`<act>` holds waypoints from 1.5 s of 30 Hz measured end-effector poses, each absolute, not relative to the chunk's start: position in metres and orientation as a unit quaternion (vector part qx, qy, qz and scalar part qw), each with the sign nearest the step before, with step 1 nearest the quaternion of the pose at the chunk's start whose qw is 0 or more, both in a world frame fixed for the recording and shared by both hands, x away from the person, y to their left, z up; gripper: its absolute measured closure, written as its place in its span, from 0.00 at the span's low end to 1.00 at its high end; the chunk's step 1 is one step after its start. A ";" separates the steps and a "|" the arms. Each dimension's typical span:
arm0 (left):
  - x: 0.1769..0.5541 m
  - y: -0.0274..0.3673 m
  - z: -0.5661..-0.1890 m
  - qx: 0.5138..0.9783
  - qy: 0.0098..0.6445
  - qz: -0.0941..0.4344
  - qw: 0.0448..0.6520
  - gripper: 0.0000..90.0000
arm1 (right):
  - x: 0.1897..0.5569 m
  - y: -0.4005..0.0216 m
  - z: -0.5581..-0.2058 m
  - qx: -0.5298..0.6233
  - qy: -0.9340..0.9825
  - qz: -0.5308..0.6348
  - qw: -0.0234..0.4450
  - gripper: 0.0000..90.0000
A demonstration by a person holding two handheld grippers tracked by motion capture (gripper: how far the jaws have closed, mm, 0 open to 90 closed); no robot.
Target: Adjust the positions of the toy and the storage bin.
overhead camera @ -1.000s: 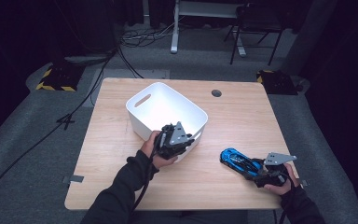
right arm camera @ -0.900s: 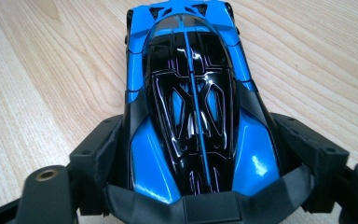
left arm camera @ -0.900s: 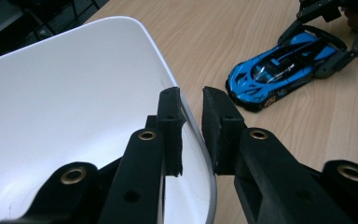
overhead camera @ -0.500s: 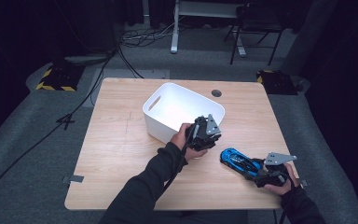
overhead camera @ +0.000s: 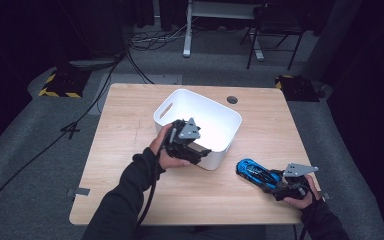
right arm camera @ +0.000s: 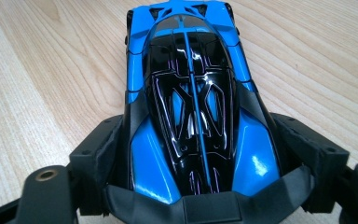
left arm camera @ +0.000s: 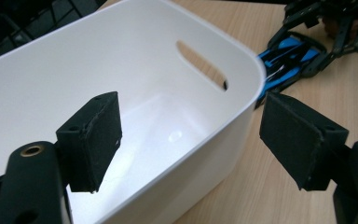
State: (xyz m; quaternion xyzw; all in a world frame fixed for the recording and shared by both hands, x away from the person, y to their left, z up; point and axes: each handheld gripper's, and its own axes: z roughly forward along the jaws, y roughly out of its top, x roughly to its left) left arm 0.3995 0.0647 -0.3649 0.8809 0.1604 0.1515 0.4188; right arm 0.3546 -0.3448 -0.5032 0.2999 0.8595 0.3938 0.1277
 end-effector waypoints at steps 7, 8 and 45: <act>0.429 0.113 -0.379 0.895 0.183 0.127 0.386 0.34 | 0.355 -0.345 -0.503 0.300 0.859 0.394 0.127 0.26; 0.431 0.115 -0.380 0.895 0.182 0.129 0.386 0.34 | 0.355 -0.345 -0.503 0.300 0.859 0.394 0.127 0.26; 0.435 -0.006 -0.385 0.918 0.092 0.148 0.355 0.82 | 0.356 -0.346 -0.503 0.298 0.859 0.396 0.125 0.26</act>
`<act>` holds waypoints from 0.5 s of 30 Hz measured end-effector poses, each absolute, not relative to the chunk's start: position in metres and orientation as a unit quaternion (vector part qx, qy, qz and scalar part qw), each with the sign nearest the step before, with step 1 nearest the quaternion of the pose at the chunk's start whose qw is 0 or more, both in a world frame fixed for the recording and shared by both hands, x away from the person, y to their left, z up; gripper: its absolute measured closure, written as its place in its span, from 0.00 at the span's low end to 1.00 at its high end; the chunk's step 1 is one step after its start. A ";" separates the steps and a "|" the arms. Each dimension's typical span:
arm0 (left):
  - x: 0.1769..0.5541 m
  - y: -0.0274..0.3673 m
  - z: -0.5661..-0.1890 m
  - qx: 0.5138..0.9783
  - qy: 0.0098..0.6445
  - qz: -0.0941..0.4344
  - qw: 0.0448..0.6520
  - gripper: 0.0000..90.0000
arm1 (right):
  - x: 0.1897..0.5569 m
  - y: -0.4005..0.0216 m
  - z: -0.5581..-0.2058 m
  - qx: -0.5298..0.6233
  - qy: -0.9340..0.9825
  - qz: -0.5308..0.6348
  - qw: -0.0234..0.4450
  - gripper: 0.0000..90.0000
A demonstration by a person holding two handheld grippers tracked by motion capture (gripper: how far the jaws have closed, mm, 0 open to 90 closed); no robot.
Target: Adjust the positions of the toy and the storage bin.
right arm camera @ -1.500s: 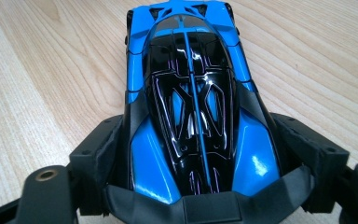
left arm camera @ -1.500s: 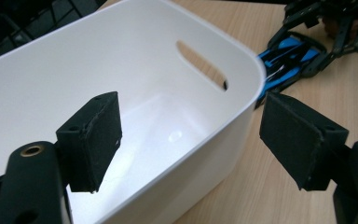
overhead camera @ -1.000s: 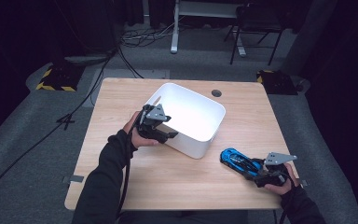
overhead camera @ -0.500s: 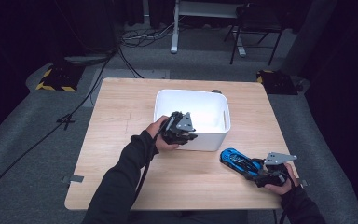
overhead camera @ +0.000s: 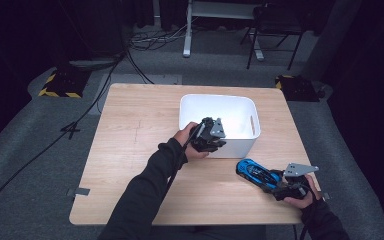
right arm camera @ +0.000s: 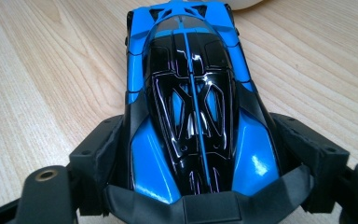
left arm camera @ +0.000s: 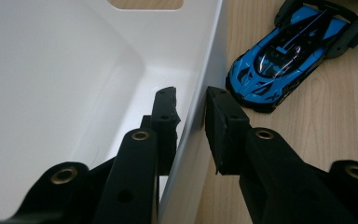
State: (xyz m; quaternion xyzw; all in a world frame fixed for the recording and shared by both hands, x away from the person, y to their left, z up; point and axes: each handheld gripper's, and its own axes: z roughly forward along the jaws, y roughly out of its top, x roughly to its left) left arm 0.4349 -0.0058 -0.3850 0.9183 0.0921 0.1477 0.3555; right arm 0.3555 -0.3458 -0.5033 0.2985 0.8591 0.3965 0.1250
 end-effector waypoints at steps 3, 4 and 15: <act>0.434 -0.006 -0.384 0.921 0.092 0.149 0.349 0.81 | 0.356 -0.346 -0.503 0.298 0.859 0.396 0.125 0.26; 0.433 -0.006 -0.384 0.918 0.095 0.151 0.353 0.79 | 0.356 -0.346 -0.503 0.298 0.859 0.396 0.125 0.26; 0.423 0.009 -0.374 0.905 0.102 0.162 0.379 0.71 | 0.356 -0.346 -0.503 0.299 0.859 0.397 0.125 0.26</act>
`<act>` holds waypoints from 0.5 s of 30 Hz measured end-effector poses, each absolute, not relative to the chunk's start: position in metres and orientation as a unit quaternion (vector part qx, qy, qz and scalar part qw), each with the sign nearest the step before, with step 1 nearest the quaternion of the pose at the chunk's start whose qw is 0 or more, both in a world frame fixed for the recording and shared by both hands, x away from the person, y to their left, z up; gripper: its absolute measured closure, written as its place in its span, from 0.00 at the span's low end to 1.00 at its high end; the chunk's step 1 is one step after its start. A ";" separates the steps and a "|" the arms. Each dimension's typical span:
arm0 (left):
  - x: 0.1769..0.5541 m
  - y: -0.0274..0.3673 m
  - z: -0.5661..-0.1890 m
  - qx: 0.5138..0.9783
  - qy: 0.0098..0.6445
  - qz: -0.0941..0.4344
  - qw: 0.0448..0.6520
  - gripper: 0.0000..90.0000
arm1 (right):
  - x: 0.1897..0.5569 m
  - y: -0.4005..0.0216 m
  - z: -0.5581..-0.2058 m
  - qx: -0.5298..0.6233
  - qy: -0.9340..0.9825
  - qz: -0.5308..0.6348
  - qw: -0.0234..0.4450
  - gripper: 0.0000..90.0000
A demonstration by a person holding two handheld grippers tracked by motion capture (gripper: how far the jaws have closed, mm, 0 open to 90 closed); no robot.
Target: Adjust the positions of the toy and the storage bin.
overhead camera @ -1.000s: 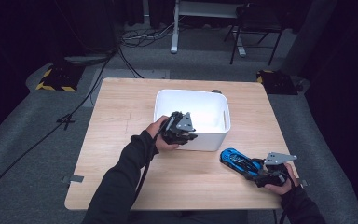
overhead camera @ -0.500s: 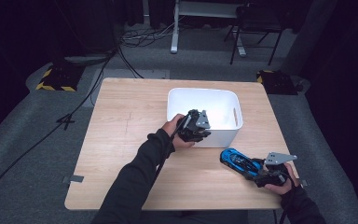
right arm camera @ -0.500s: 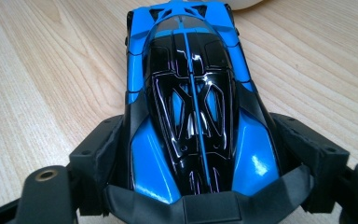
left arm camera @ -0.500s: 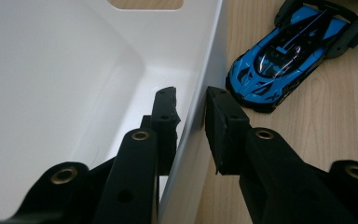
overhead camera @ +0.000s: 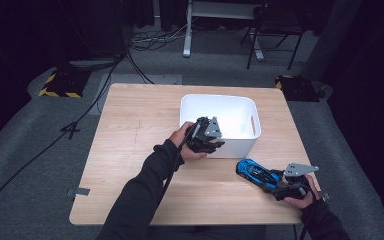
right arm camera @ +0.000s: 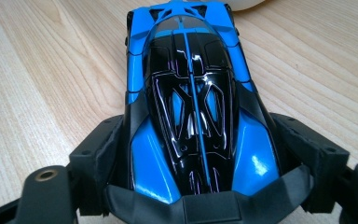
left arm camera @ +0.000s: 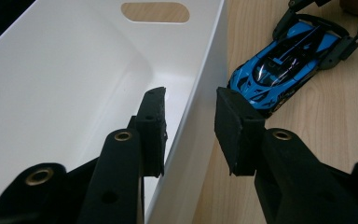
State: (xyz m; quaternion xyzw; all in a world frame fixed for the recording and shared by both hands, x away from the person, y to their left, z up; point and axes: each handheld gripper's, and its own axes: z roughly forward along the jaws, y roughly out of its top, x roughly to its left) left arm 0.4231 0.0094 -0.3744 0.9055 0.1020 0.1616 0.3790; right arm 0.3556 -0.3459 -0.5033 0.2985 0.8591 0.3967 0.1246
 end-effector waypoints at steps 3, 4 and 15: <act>0.418 0.016 -0.372 0.902 0.106 0.167 0.383 0.67 | 0.356 -0.346 -0.503 0.298 0.859 0.397 0.125 0.26; 0.417 0.018 -0.372 0.901 0.104 0.169 0.385 0.66 | 0.356 -0.346 -0.503 0.298 0.859 0.397 0.125 0.26; 0.393 0.057 -0.363 0.880 0.156 0.191 0.406 0.29 | 0.356 -0.346 -0.503 0.298 0.859 0.397 0.124 0.26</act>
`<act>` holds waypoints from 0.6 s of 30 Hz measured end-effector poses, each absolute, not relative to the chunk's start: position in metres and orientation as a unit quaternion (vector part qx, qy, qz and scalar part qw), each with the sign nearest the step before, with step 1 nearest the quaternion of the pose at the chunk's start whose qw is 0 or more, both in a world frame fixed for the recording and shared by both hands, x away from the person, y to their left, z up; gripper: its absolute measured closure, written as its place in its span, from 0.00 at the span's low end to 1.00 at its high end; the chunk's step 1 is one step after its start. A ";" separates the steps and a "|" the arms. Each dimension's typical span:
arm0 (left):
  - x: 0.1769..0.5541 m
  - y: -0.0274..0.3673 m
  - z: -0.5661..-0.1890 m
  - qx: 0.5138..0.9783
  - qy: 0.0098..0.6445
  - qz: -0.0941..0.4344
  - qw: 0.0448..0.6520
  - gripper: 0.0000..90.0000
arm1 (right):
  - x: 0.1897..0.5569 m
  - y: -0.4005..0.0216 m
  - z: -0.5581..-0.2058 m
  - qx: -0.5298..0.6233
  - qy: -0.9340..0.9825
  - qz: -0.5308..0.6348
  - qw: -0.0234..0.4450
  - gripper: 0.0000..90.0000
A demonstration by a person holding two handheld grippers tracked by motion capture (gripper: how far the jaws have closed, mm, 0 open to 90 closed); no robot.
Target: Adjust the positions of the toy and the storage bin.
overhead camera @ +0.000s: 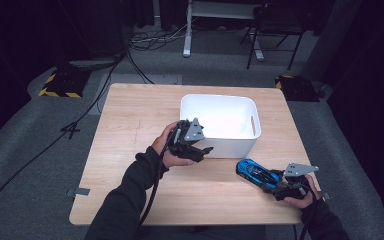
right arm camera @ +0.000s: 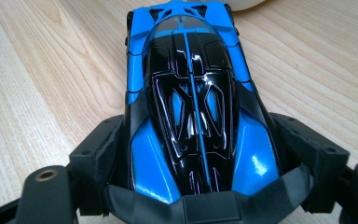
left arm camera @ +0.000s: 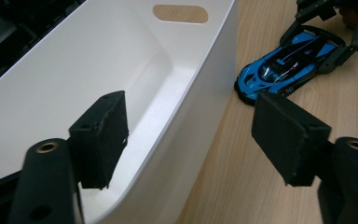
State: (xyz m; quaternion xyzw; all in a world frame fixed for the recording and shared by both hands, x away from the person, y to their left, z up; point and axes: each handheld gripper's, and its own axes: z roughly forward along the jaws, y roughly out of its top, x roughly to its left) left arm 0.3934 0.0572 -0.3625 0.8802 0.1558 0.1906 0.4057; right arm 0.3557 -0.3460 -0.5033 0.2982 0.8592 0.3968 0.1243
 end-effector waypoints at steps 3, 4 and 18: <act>0.386 0.066 -0.362 0.877 0.172 0.187 0.408 0.22 | 0.356 -0.346 -0.503 0.298 0.859 0.397 0.124 0.26; 0.382 0.071 -0.363 0.876 0.175 0.194 0.406 0.21 | 0.356 -0.346 -0.503 0.298 0.859 0.397 0.124 0.26; 0.339 0.129 -0.422 0.884 0.234 0.199 0.351 0.19 | 0.356 -0.346 -0.503 0.299 0.859 0.396 0.125 0.26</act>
